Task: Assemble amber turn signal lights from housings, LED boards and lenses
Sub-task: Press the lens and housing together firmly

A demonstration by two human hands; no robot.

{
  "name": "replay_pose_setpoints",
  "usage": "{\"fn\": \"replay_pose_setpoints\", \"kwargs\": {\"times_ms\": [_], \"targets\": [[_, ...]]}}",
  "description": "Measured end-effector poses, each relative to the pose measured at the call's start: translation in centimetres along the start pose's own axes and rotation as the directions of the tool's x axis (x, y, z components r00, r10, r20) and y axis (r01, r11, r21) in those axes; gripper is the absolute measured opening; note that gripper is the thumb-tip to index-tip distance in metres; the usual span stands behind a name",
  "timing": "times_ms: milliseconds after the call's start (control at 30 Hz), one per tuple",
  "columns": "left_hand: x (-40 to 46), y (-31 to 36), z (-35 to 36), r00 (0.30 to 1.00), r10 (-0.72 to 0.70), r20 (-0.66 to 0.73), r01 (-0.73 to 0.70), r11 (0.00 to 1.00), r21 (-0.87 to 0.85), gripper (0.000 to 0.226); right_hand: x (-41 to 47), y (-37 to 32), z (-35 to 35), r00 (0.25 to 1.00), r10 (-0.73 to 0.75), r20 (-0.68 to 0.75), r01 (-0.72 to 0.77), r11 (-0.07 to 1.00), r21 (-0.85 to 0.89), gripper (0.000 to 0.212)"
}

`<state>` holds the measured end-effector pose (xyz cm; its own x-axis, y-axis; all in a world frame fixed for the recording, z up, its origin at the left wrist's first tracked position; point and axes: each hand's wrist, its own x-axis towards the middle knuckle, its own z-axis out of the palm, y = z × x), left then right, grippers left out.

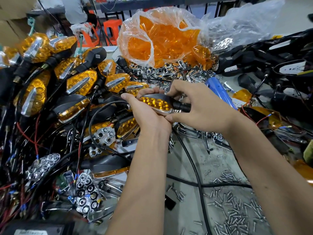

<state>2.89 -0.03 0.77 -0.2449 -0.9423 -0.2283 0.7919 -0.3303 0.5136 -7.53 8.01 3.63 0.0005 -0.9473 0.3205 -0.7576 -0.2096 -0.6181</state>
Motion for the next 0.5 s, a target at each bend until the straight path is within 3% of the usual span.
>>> {"fn": "replay_pose_setpoints", "kwargs": {"times_ms": [267,500], "targets": [[-0.3,0.4,0.1,0.998,-0.061,0.027,0.061,0.998,-0.032,0.077,0.2,-0.7,-0.9,0.997,0.006,0.074,-0.003,0.999,-0.036,0.043],[0.0,0.4,0.1,0.993,-0.102,0.063,0.105,0.993,-0.050,0.074,-0.6,-1.9,-2.8,0.976,0.133,0.170,-0.120,0.989,-0.085,0.041]]}}
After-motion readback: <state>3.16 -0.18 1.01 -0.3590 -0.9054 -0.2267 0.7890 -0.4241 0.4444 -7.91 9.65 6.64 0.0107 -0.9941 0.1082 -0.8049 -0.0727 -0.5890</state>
